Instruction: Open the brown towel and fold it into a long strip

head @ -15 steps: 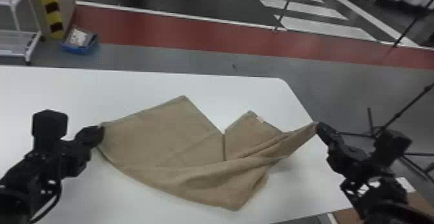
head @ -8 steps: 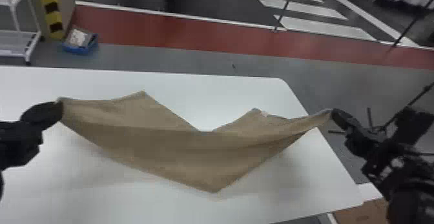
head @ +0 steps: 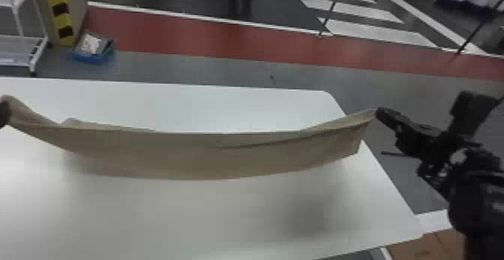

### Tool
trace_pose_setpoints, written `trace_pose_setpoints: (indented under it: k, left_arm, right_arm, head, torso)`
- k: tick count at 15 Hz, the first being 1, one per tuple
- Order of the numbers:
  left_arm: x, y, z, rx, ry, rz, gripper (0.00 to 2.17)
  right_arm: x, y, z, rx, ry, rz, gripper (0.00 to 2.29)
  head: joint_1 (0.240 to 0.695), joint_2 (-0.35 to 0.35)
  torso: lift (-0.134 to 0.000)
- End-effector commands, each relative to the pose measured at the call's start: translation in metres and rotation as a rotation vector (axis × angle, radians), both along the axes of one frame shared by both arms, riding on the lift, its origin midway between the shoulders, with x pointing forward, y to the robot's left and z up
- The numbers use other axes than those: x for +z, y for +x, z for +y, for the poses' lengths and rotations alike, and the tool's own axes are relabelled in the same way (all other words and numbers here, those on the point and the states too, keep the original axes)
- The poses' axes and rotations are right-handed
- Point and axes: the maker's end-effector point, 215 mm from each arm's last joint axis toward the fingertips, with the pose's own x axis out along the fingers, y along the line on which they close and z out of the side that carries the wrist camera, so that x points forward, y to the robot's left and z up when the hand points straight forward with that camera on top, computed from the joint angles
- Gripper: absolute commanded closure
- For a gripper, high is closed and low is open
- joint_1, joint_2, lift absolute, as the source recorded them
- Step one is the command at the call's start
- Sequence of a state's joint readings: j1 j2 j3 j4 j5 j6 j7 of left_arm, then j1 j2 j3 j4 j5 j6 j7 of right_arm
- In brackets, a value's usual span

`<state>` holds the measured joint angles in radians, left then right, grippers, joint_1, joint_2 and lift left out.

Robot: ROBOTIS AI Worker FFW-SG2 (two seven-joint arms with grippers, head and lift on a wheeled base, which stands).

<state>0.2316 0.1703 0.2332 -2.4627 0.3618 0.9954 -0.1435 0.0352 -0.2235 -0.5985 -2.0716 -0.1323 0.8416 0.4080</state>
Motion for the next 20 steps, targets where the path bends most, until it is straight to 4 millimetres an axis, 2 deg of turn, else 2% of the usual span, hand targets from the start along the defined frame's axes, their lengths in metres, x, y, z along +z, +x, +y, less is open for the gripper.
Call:
trace_pose_setpoints:
  k: [1, 2, 3, 4, 6, 8, 9, 10, 11, 12, 14, 15, 17, 18, 20]
  left_arm:
    - [-0.001, 0.028, 0.005, 0.016, -0.018, 0.001, 1.64]
    - [-0.003, 0.047, 0.009, 0.024, -0.029, 0.007, 1.64]
    - [-0.005, 0.066, 0.015, 0.037, -0.038, 0.014, 1.64]
    - [-0.007, 0.081, 0.021, 0.051, -0.040, 0.022, 1.64]
    - [-0.006, 0.115, 0.040, 0.091, -0.045, 0.032, 1.64]
    - [0.018, 0.152, 0.060, 0.129, -0.070, -0.016, 1.63]
    - [0.037, 0.163, 0.072, 0.138, -0.101, -0.061, 1.63]
    - [0.045, 0.164, 0.075, 0.137, -0.110, -0.072, 1.63]
    - [0.050, 0.158, 0.083, 0.144, -0.133, -0.085, 1.63]
    - [0.051, 0.144, 0.086, 0.143, -0.148, -0.096, 1.63]
    - [0.035, 0.100, 0.088, 0.164, -0.094, -0.083, 1.61]
    - [0.023, 0.081, 0.083, 0.169, -0.073, -0.066, 1.58]
    - [-0.020, 0.041, 0.060, 0.161, -0.081, 0.006, 1.58]
    - [-0.041, 0.024, 0.053, 0.173, -0.066, 0.046, 1.58]
    - [-0.082, -0.005, 0.039, 0.196, 0.001, 0.146, 1.58]
  right_arm:
    - [-0.002, 0.055, 0.040, 0.064, -0.009, 0.019, 1.48]
    - [-0.002, 0.083, 0.053, 0.082, -0.011, 0.033, 1.48]
    - [0.002, 0.109, 0.064, 0.097, -0.010, 0.036, 1.48]
    - [0.008, 0.127, 0.077, 0.118, -0.010, 0.032, 1.48]
    - [0.039, 0.166, 0.090, 0.136, -0.024, -0.033, 1.48]
    - [0.083, 0.199, 0.089, 0.148, -0.034, -0.137, 1.48]
    - [0.096, 0.208, 0.088, 0.152, -0.030, -0.163, 1.48]
    - [0.099, 0.209, 0.091, 0.162, -0.024, -0.173, 1.48]
    - [0.091, 0.206, 0.095, 0.184, -0.021, -0.164, 1.48]
    - [0.070, 0.196, 0.095, 0.198, -0.021, -0.139, 1.48]
    - [0.039, 0.160, 0.084, 0.200, -0.056, -0.109, 1.48]
    - [0.021, 0.144, 0.080, 0.204, -0.070, -0.084, 1.48]
    - [-0.014, 0.104, 0.066, 0.199, -0.065, -0.042, 1.48]
    - [-0.026, 0.084, 0.058, 0.188, -0.071, -0.027, 1.48]
    - [-0.049, 0.052, 0.060, 0.211, -0.069, 0.011, 1.48]
  head:
    - [0.676, -0.298]
    - [0.657, -0.252]
    - [0.657, -0.252]
    - [0.631, -0.206]
    - [0.603, -0.166]
    - [0.550, -0.115]
    - [0.530, -0.104]
    - [0.507, -0.094]
    - [0.458, -0.077]
    - [0.444, -0.070]
    - [0.441, -0.058]
    - [0.454, -0.054]
    - [0.527, -0.068]
    - [0.555, -0.079]
    - [0.623, -0.111]
  torso:
    - [-0.123]
    - [-0.123]
    - [-0.123]
    - [-0.123]
    - [-0.123]
    - [-0.123]
    - [-0.123]
    - [-0.123]
    - [-0.123]
    - [-0.123]
    - [-0.123]
    - [-0.123]
    - [-0.123]
    - [-0.123]
    - [-0.123]
